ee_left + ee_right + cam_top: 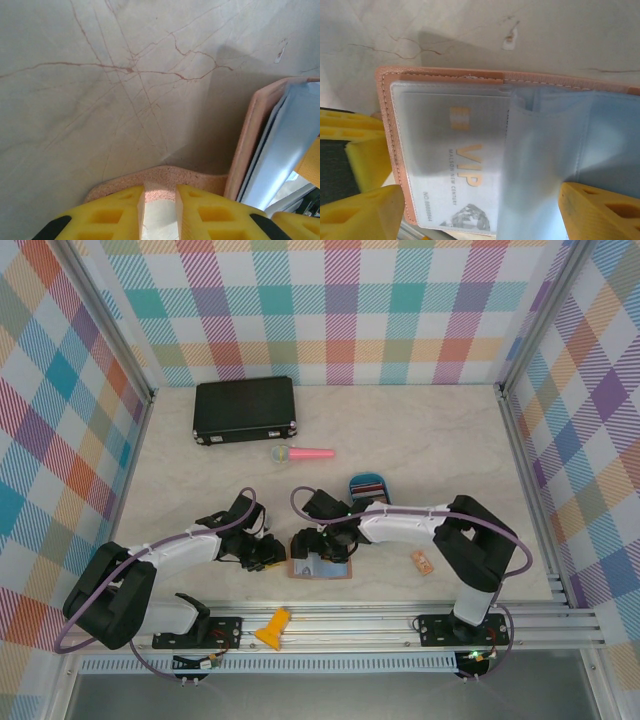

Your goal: Put the credit cards into the card holder

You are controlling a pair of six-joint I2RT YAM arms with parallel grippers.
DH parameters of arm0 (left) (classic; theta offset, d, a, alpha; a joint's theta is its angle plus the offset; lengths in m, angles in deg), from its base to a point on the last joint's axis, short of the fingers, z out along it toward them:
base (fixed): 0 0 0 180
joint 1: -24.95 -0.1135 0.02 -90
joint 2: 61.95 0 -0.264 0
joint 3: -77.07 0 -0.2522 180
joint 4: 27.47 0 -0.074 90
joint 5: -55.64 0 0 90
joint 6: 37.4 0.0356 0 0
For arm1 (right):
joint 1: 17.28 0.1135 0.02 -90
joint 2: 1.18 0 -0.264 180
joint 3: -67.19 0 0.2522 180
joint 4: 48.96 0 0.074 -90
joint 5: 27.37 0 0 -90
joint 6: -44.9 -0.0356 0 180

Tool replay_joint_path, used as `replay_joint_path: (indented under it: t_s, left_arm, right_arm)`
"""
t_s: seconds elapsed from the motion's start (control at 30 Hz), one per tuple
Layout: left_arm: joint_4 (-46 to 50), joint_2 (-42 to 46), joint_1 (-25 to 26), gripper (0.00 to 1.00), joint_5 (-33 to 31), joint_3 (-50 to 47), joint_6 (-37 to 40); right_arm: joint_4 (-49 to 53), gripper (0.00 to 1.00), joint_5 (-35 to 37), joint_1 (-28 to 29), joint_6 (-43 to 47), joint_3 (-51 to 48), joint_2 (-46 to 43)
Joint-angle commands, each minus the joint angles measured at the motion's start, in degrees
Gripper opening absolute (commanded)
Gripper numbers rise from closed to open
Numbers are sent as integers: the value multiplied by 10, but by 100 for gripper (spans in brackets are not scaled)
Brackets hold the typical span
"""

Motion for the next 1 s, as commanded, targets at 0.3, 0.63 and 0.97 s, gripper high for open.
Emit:
replay_joint_path:
  t_s: [0.3,0.63,0.97]
  left_arm:
    - [55,-19,-4,25,-27,-20,-4]
    - [59,-18,-4,25,-30,-18,-4]
    - [67,-18,-5,25,-33,-13,-3]
  right_arm:
    - [-81,81,-22,4,-25,-32,-43]
    - [-212,81,-76,-13,-55,-97,-41]
    - [-278,80,-100,-15,-62,-114,-41]
